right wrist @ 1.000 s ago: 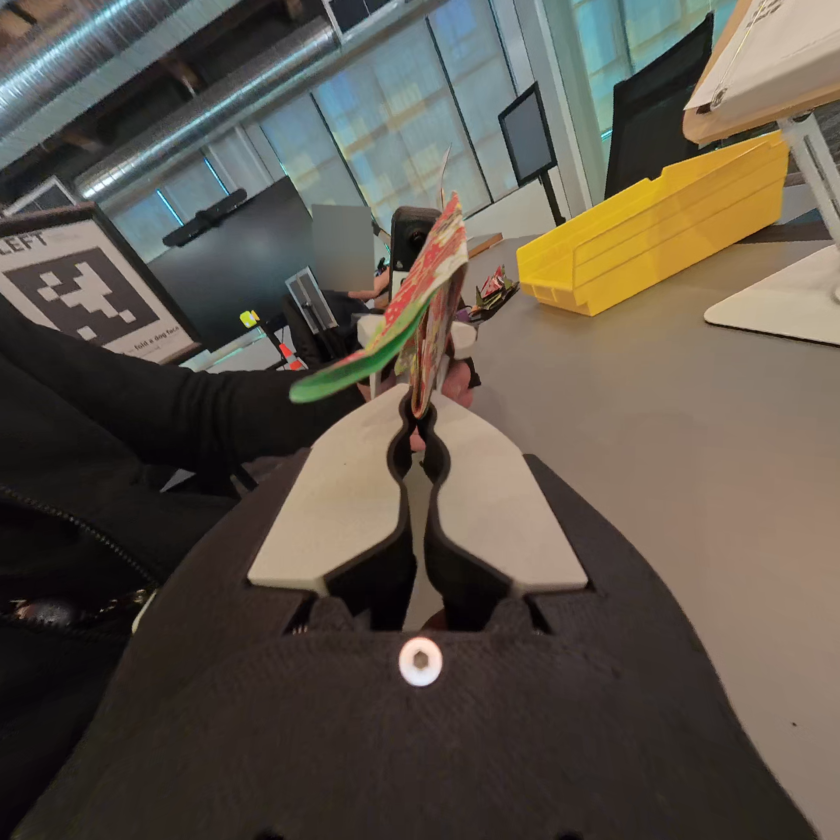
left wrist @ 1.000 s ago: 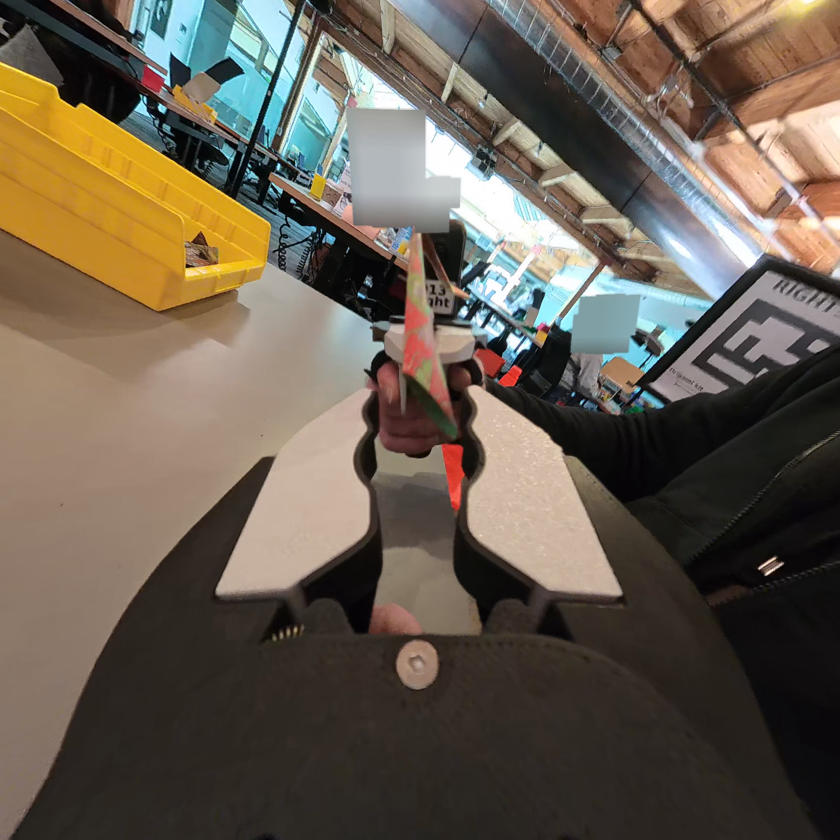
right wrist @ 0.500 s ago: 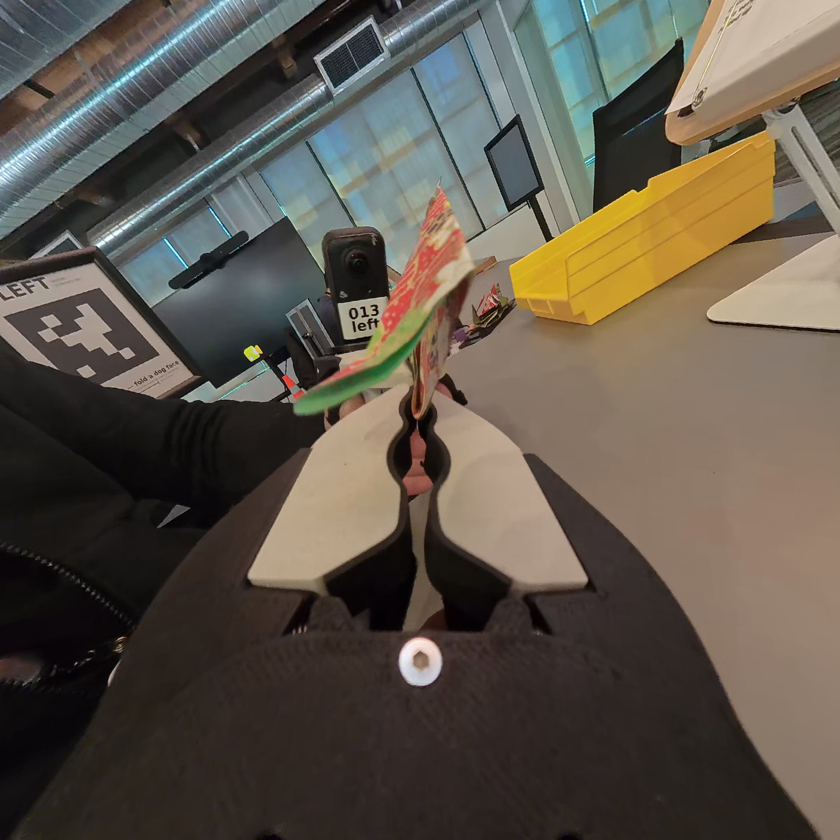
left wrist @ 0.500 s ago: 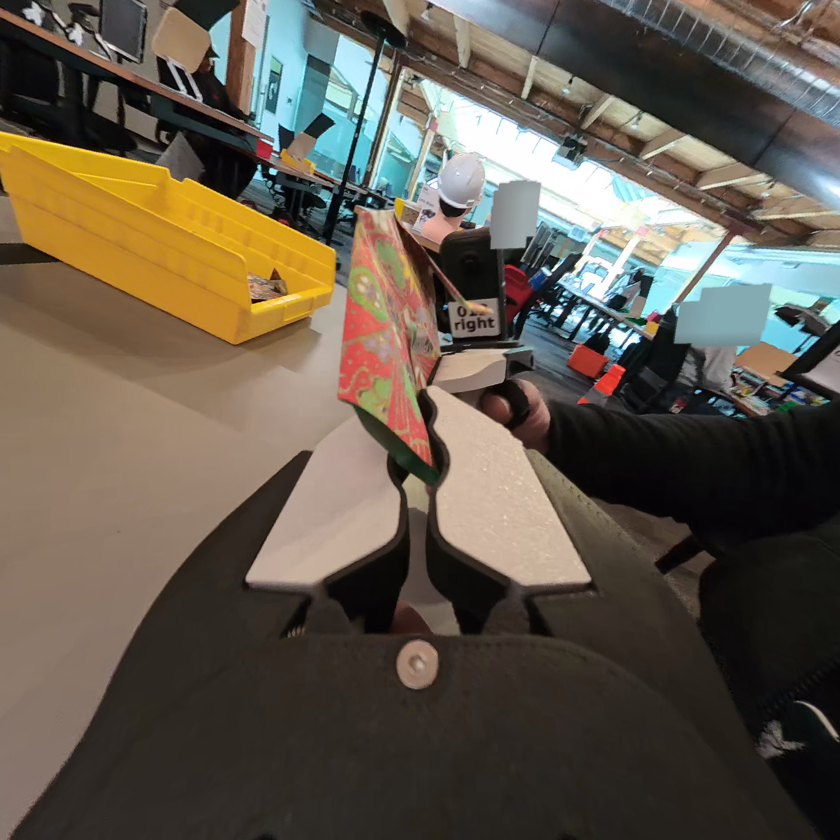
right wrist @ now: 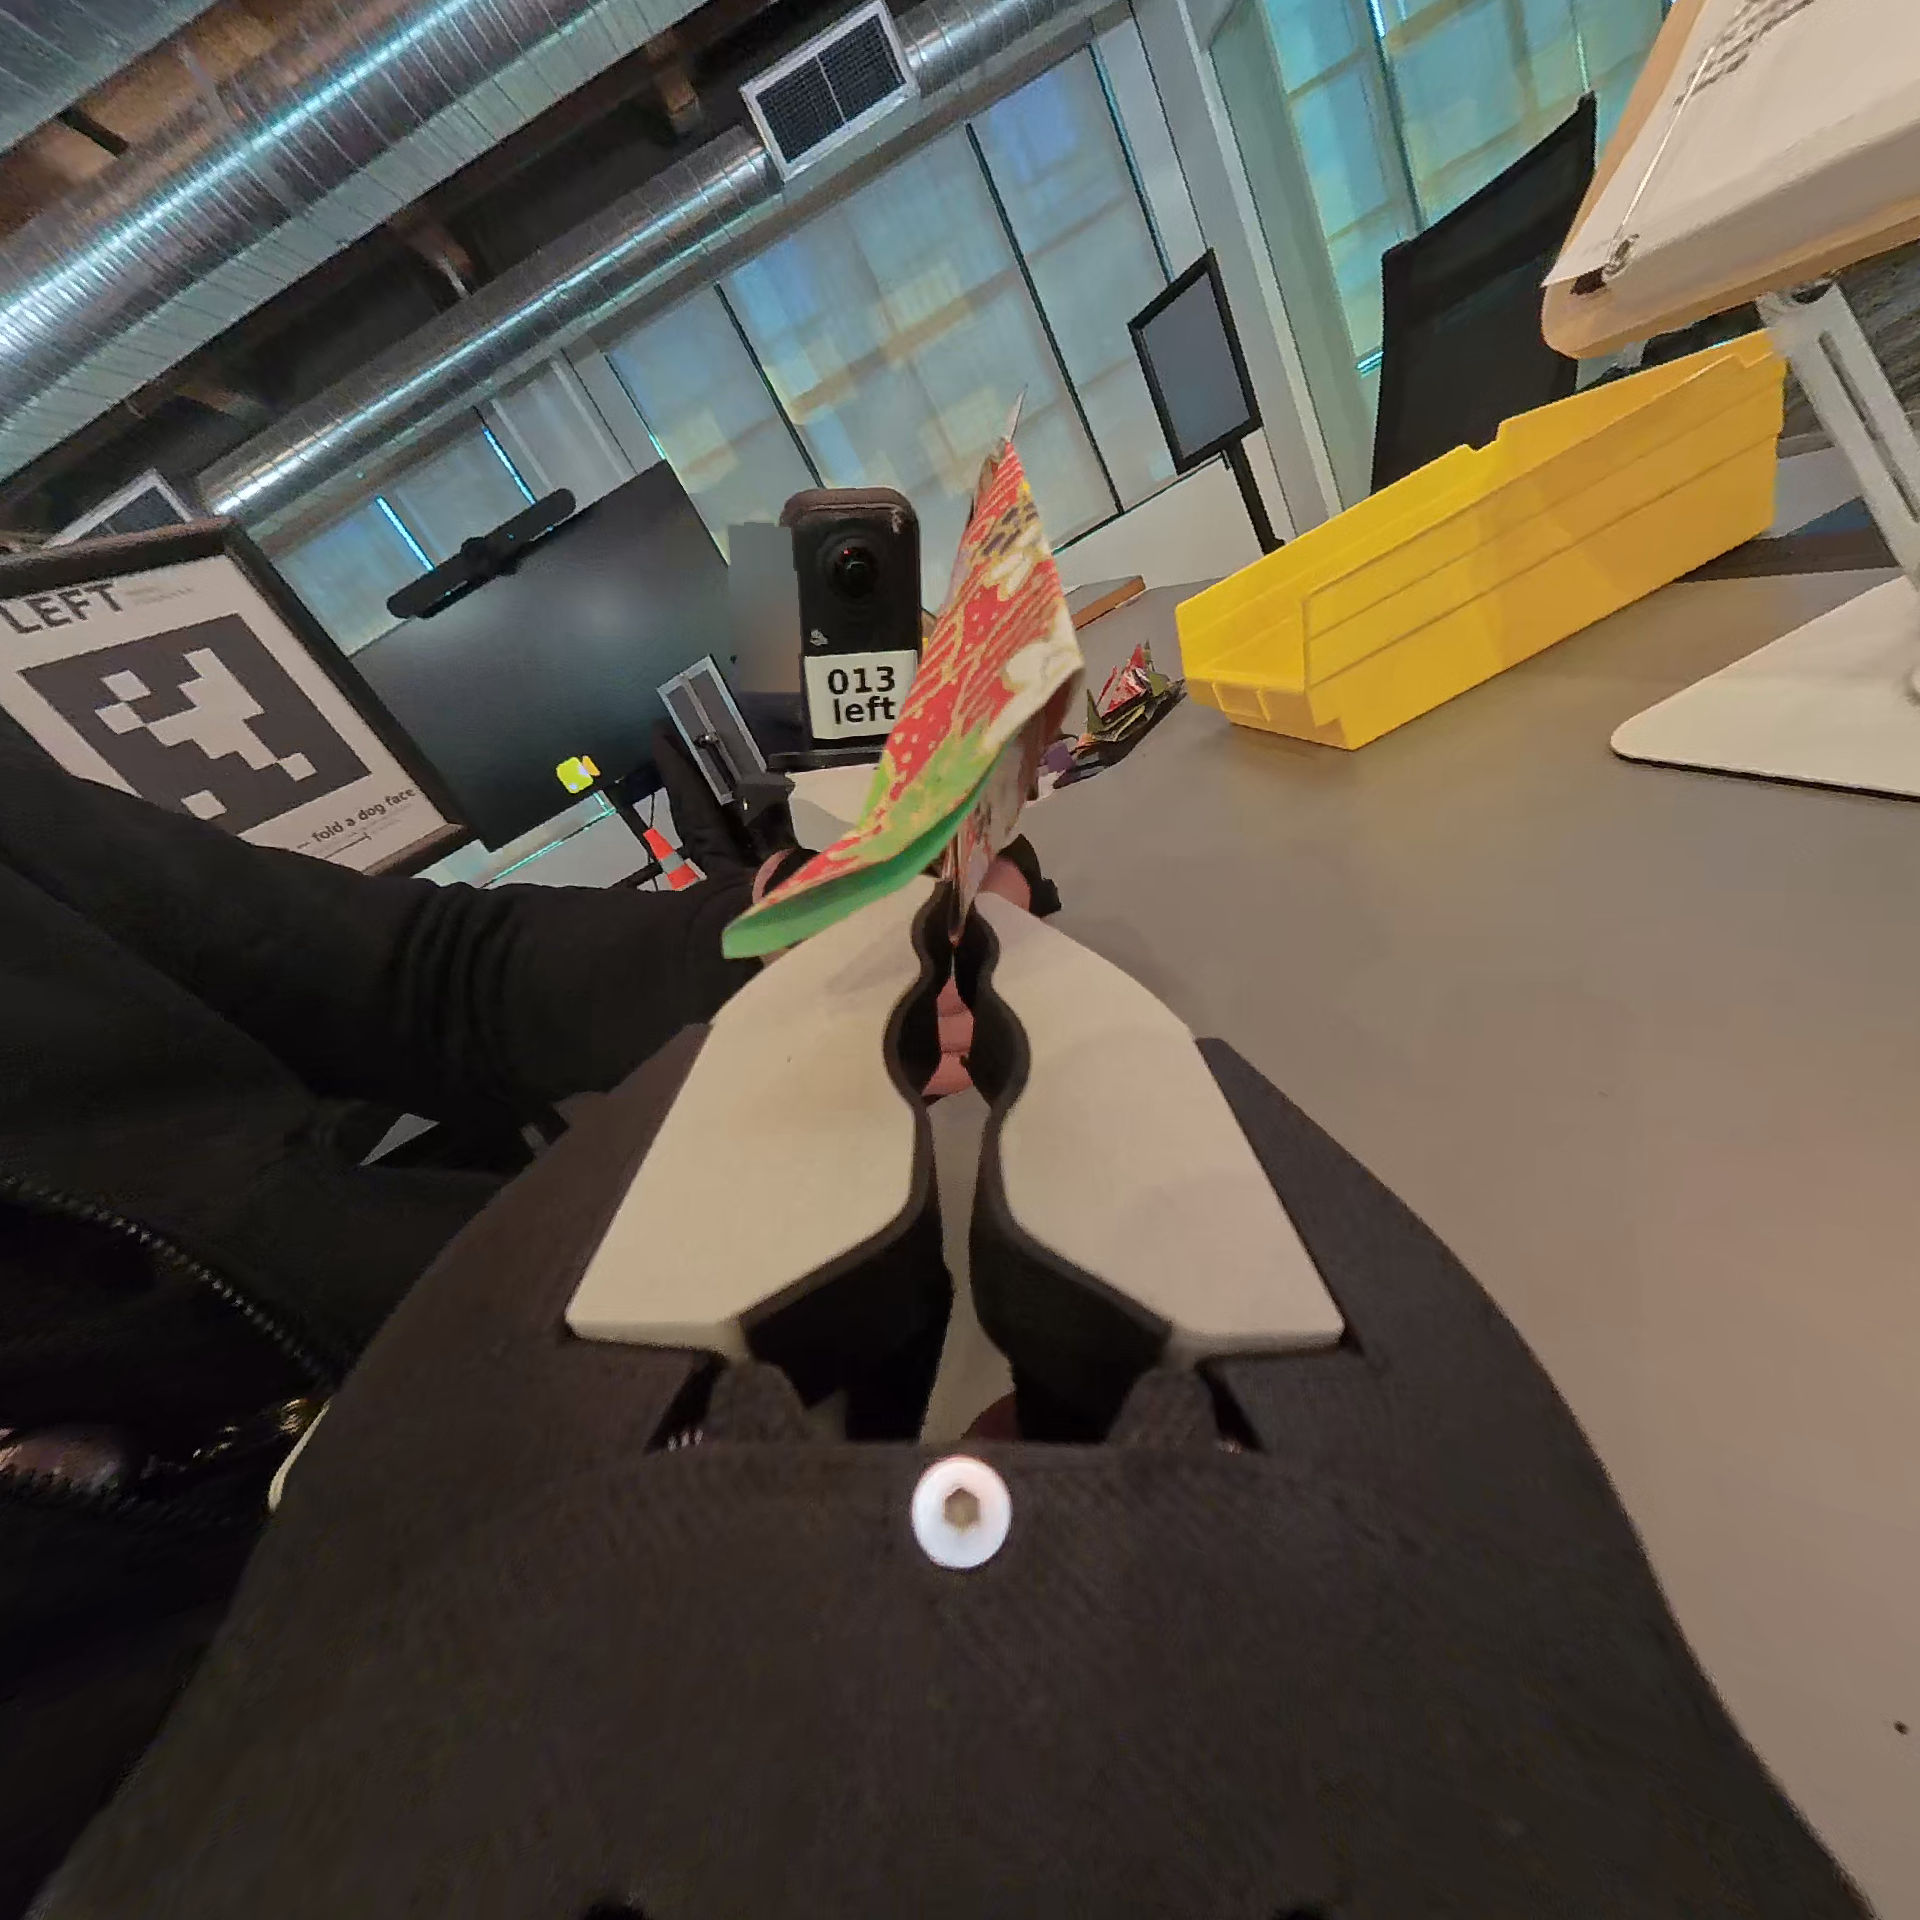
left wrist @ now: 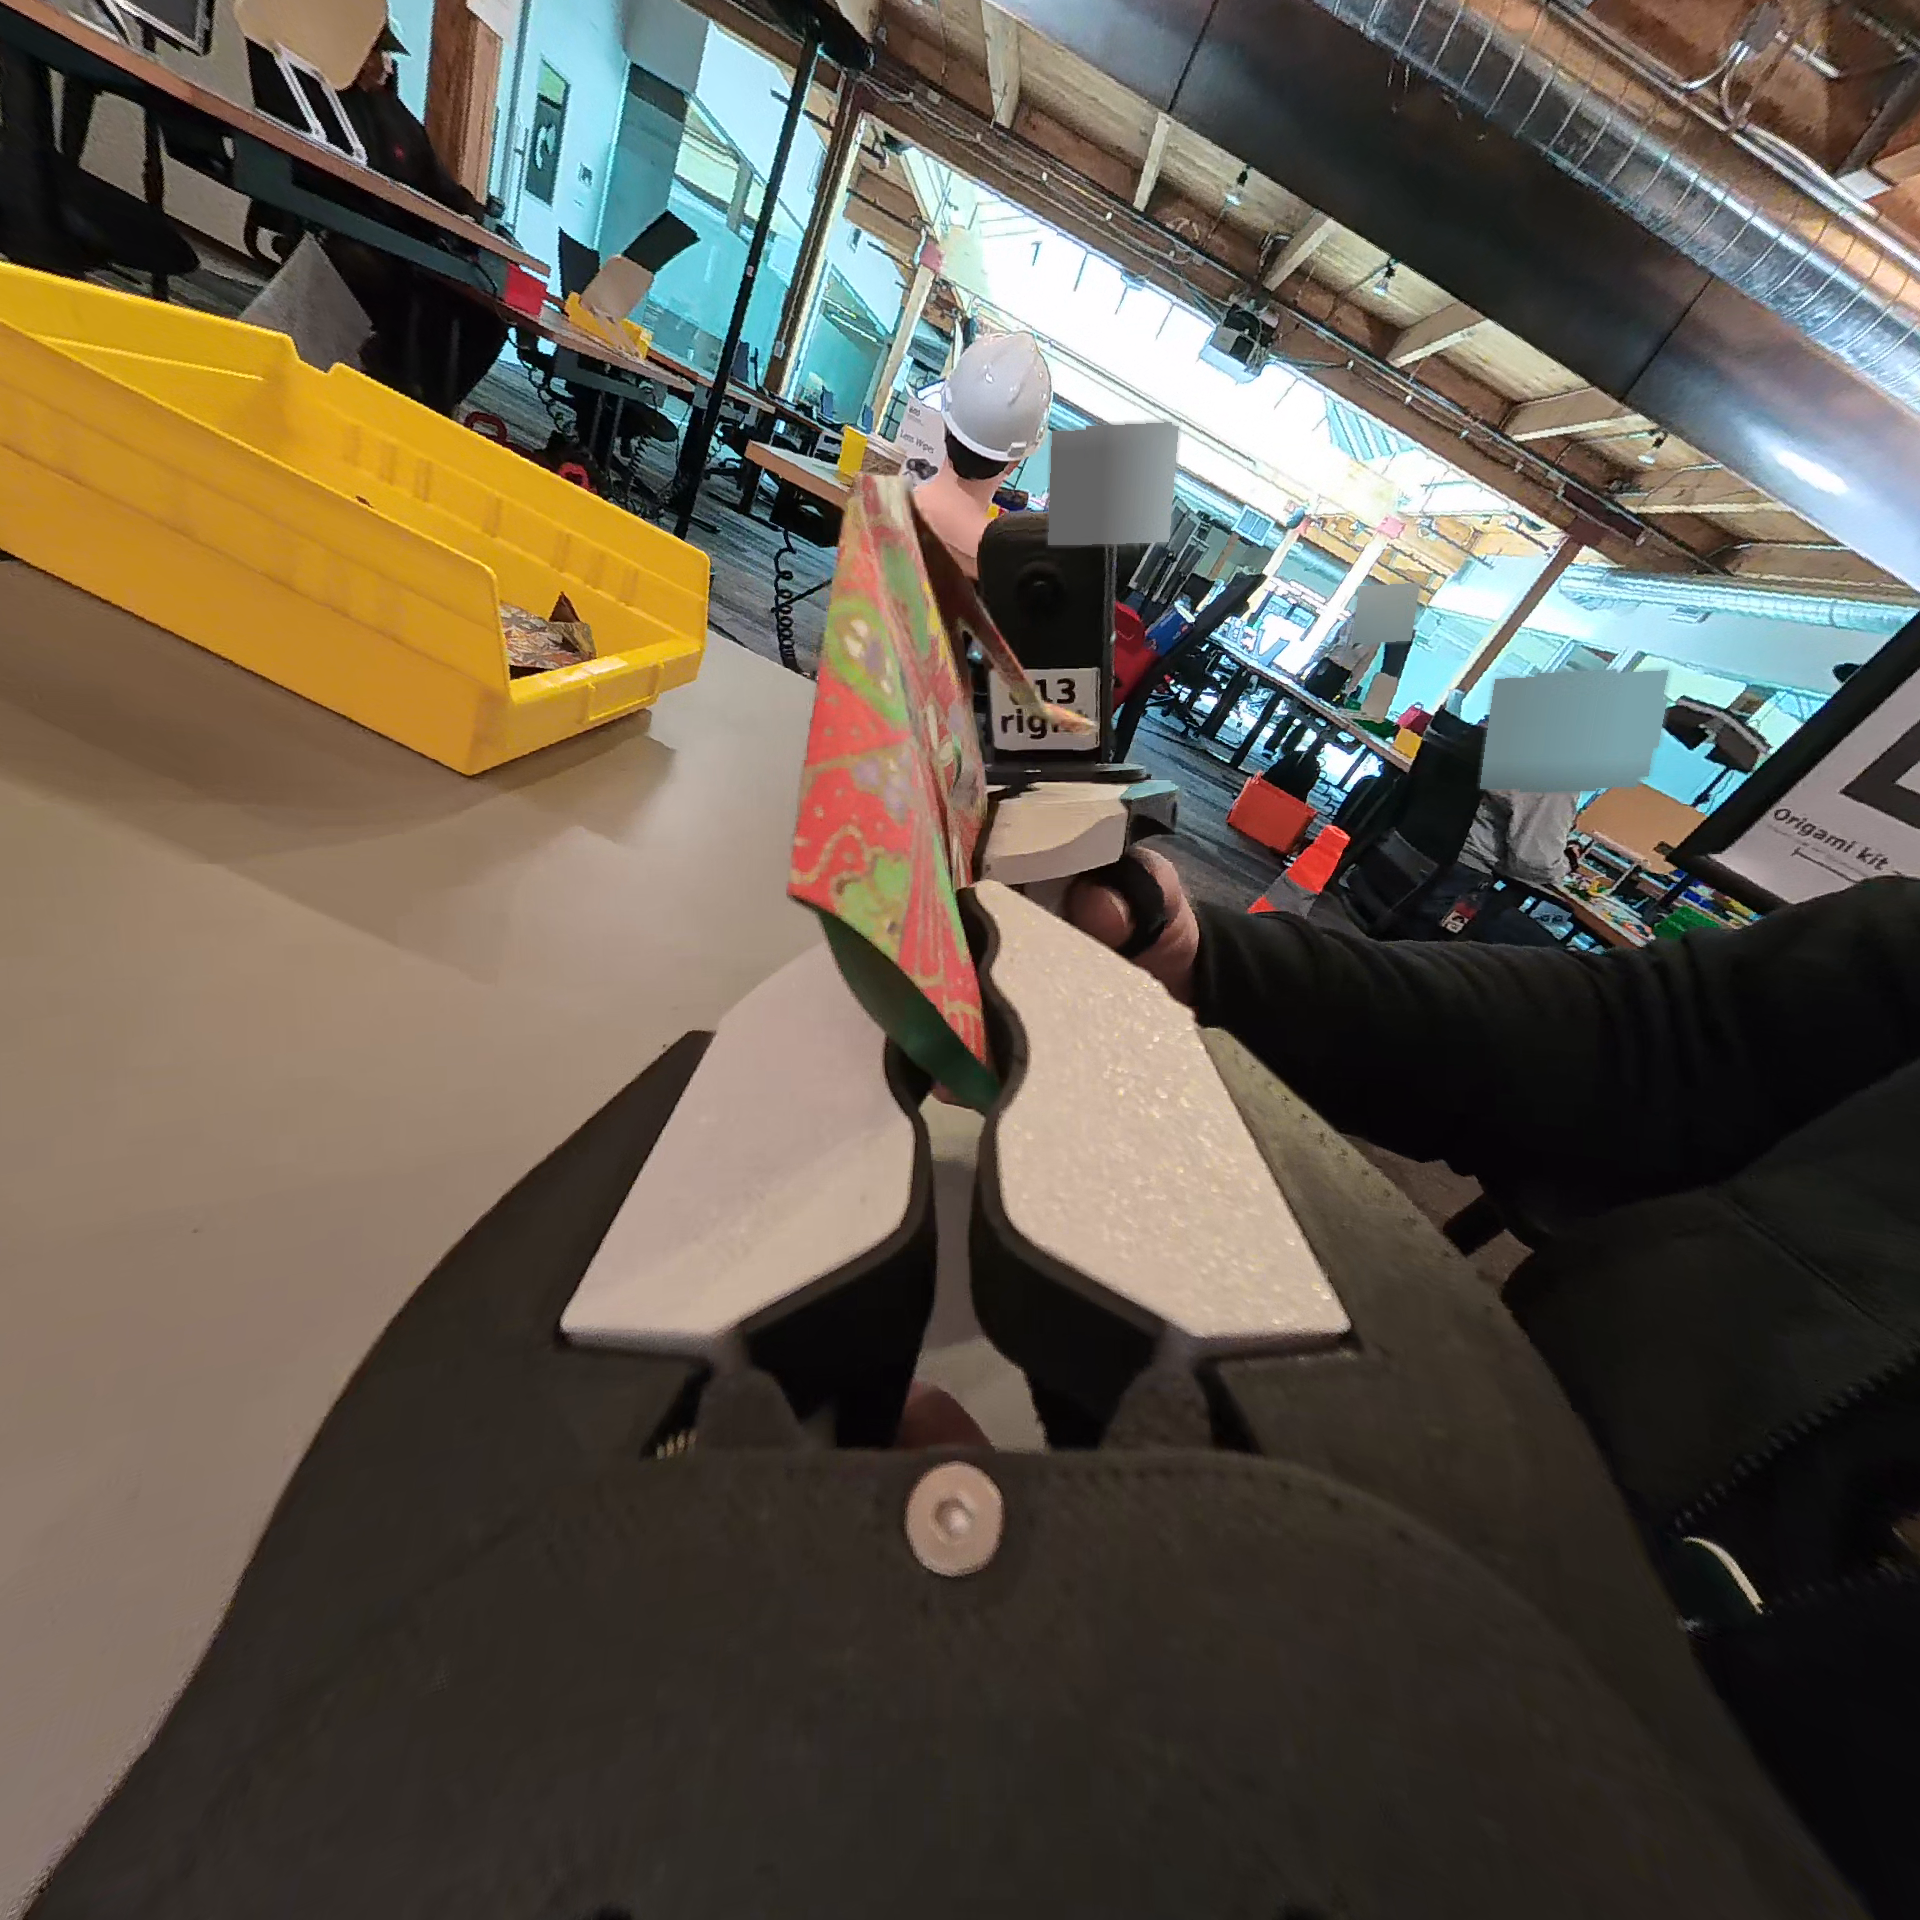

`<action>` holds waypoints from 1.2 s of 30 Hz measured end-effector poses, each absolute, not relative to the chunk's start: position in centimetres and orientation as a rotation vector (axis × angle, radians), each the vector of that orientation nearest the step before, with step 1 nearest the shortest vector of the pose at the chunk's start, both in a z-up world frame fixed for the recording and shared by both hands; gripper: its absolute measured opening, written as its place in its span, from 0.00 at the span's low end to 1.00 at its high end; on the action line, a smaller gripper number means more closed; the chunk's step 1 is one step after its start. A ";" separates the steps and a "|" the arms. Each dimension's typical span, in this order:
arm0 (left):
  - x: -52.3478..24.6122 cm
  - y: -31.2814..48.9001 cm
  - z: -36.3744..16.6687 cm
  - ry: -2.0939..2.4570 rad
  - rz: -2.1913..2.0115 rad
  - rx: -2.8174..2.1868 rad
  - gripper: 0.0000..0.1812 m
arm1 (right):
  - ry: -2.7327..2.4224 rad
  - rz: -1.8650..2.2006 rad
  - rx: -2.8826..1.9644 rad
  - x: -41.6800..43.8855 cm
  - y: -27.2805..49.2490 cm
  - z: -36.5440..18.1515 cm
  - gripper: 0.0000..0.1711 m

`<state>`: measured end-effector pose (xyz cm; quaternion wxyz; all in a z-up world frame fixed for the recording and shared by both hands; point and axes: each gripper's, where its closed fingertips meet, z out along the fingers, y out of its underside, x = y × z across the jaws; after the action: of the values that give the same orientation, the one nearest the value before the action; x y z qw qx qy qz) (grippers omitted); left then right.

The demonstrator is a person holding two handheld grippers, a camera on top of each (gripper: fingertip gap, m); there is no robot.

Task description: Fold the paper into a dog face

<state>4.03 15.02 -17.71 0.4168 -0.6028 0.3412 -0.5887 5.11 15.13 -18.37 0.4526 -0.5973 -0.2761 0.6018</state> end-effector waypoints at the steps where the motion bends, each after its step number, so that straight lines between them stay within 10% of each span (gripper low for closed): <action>1: 4.1 15.0 -17.7 0.853 -1.483 -1.514 0.00 | -0.680 1.486 -1.474 5.2 15.2 -18.4 0.00; 9: 4.4 14.7 -18.8 0.847 -1.546 -1.568 0.12 | -0.616 1.529 -1.481 5.5 15.6 -18.7 0.00; 21: 3.4 15.6 -18.6 0.826 -1.536 -1.546 0.00 | -0.622 1.489 -1.485 6.6 15.9 -18.7 0.00; 36: 4.7 15.0 -19.3 0.760 -1.601 -1.560 0.23 | -0.617 1.571 -1.403 5.3 15.0 -17.8 0.00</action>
<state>4.74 14.99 -19.25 0.3804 -0.6110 0.2978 -0.6272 5.30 14.95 -17.83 0.4561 -0.5689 -0.2501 0.6370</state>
